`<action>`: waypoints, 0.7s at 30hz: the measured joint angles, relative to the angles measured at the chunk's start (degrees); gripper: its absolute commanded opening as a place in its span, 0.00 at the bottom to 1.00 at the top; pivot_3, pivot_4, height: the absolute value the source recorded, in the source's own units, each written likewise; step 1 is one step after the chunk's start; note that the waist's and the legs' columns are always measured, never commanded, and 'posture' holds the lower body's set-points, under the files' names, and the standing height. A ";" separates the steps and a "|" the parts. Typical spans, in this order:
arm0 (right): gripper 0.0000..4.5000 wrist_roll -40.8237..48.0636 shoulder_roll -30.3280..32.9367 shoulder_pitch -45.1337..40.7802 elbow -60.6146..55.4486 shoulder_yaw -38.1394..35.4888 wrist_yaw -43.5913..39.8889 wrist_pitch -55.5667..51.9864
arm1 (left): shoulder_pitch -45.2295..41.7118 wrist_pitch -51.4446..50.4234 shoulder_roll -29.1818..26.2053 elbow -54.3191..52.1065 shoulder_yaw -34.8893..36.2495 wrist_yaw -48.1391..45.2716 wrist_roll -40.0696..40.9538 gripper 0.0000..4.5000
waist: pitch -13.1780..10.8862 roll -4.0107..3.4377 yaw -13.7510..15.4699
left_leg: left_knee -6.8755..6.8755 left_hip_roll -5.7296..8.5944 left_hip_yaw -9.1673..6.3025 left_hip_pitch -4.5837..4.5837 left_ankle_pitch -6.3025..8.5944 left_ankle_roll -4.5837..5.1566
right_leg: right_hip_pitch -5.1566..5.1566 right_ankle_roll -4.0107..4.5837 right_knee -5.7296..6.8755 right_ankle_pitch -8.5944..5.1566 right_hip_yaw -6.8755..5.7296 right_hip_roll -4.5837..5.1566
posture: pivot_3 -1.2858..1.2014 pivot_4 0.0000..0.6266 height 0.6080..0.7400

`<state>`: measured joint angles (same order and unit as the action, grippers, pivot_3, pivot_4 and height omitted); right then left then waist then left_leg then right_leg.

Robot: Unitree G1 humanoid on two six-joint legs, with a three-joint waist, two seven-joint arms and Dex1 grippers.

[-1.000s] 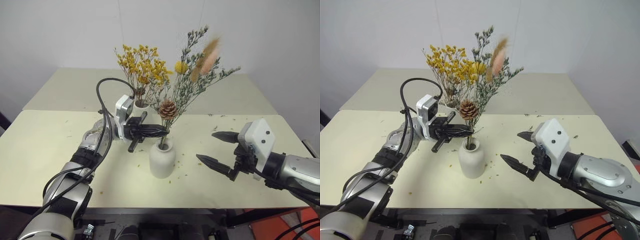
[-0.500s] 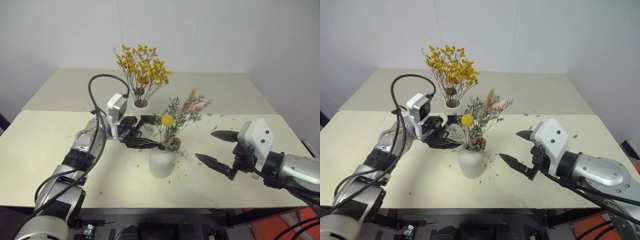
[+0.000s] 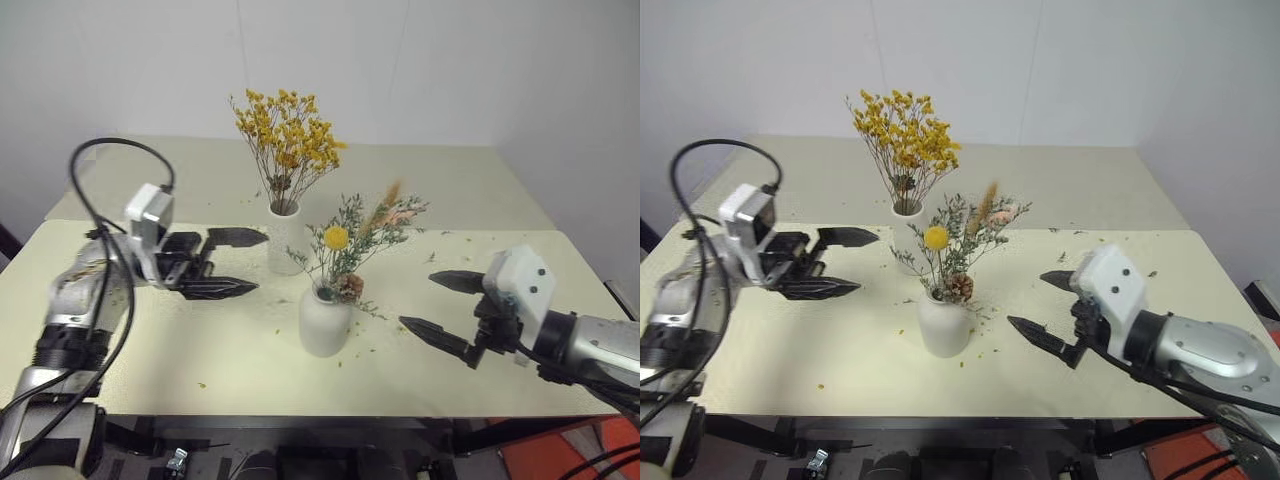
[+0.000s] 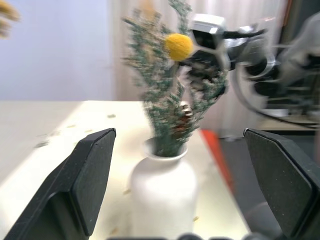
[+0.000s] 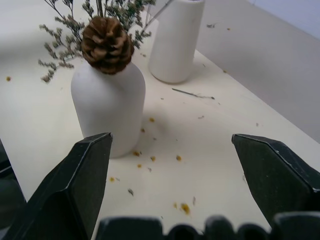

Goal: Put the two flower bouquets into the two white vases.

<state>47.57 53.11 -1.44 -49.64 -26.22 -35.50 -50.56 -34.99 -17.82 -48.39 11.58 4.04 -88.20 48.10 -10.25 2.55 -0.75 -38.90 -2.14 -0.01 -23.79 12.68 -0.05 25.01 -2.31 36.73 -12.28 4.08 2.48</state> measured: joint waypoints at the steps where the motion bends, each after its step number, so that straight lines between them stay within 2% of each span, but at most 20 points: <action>1: 1.00 -0.22 0.48 1.36 0.47 -1.63 -1.67 0.54 | 1.15 -0.10 -0.69 -0.62 1.17 0.34 -0.46 0.99 | 0.00 0.00 0.01 | 0.00 0.00 0.00 0.03 0.00 0.00 | -0.03 0.00 0.00 0.00 -0.01 0.00 | 0.52 0.24 1.00; 3: 1.00 -1.65 1.75 5.65 1.73 -5.77 -6.40 2.97 | 4.05 -0.23 -2.03 -2.06 3.99 1.81 -1.39 0.99 | 0.00 0.00 0.08 | 0.00 -0.02 0.01 0.08 0.00 0.00 | -0.08 -0.01 -0.02 -0.01 -0.02 0.00 | 0.52 0.24 1.00; 10: 1.00 -5.34 3.80 10.44 7.62 -14.87 -17.45 9.53 | 11.49 -1.52 -4.76 -7.23 13.20 7.84 -3.06 0.99 | 0.00 0.00 -0.29 | 0.08 -0.11 0.14 0.47 0.01 -0.01 | -0.38 0.21 -0.07 -0.19 -0.02 0.00 | 0.52 0.24 1.00; 15: 1.00 -8.20 4.97 10.27 12.58 -14.80 -21.06 13.11 | 19.51 -5.34 -7.06 -14.03 20.63 11.80 -2.87 0.99 | -0.01 -0.01 -0.28 | 0.11 -0.20 0.21 0.68 0.02 -0.03 | -0.53 0.41 -0.08 -0.32 -0.03 -0.01 | 0.52 0.24 1.00; 21: 1.00 -9.36 6.17 7.77 17.92 -10.31 -24.04 15.13 | 30.85 -9.96 -7.99 -22.81 31.77 14.92 -2.02 0.99 | -0.02 -0.02 -0.26 | 0.16 -0.36 0.34 0.67 0.03 -0.05 | -0.48 0.47 -0.17 -0.35 -0.04 -0.01 | 0.52 0.24 1.00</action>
<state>38.21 59.28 6.33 -31.72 -36.52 -59.54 -35.43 -4.15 -27.78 -56.38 -11.23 35.81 -73.29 46.09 -10.27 2.53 -1.01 -38.74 -2.50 0.33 -23.12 12.71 -0.11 24.53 -1.84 36.55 -12.63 4.04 2.48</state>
